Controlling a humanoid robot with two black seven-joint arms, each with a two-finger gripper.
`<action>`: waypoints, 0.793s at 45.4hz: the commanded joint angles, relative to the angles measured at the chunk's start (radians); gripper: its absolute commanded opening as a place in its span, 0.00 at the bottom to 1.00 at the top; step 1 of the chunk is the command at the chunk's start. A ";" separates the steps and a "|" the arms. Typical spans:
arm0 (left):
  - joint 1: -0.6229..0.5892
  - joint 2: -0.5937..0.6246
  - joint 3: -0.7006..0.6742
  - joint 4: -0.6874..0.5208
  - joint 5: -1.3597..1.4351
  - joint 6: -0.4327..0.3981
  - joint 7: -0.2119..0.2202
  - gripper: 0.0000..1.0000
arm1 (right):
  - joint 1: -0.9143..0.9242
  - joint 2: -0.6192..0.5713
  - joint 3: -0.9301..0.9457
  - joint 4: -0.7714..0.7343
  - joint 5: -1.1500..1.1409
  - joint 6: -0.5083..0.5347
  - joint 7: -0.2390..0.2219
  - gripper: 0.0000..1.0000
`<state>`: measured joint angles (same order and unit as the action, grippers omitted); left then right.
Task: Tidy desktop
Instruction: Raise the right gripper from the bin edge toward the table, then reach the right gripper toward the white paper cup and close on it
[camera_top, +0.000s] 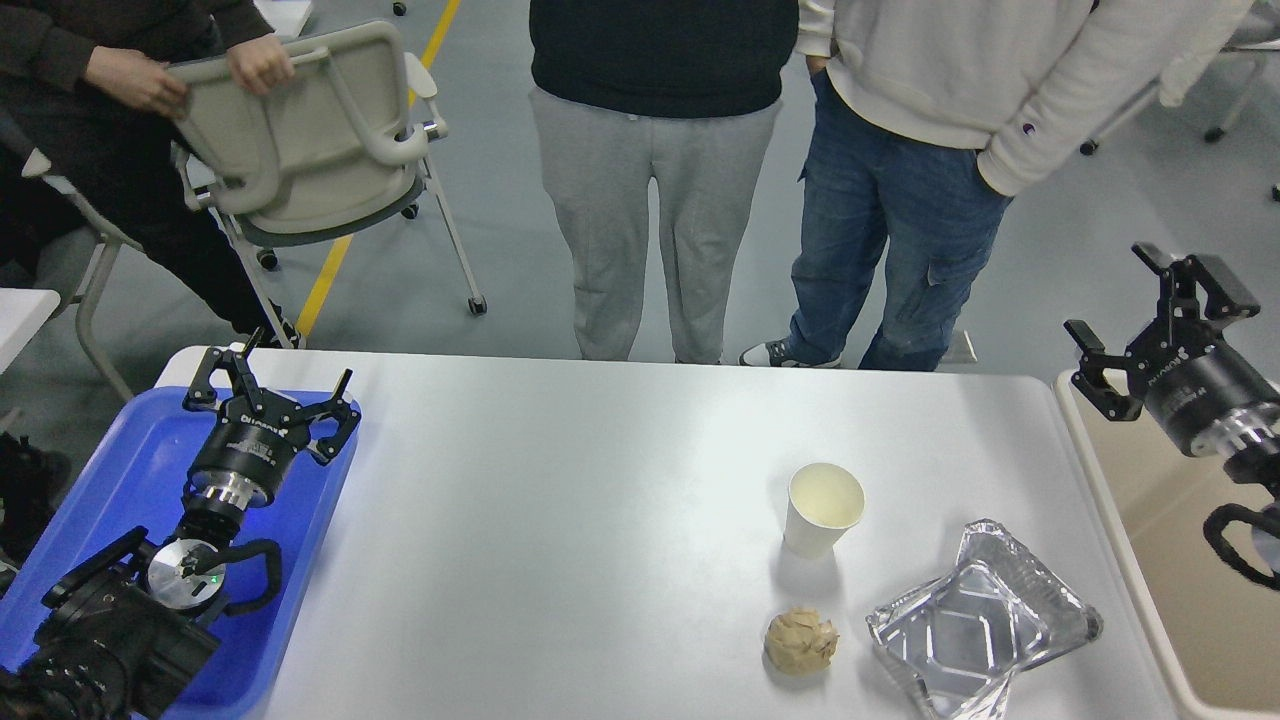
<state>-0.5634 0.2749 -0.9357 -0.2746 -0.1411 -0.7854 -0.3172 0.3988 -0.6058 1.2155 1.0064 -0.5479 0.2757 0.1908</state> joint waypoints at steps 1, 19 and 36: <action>0.000 0.000 0.000 0.000 0.000 0.000 0.000 1.00 | 0.182 -0.227 -0.316 0.086 -0.009 0.005 -0.017 1.00; 0.000 0.000 0.000 0.000 0.000 0.000 0.000 1.00 | 0.494 -0.305 -0.708 0.214 -0.461 0.011 -0.011 1.00; -0.001 0.000 0.000 0.000 0.000 0.000 0.000 1.00 | 0.517 -0.312 -0.878 0.383 -1.024 0.013 0.022 1.00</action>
<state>-0.5639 0.2747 -0.9357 -0.2745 -0.1411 -0.7854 -0.3176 0.8727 -0.9102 0.4735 1.3181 -1.2632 0.2880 0.1982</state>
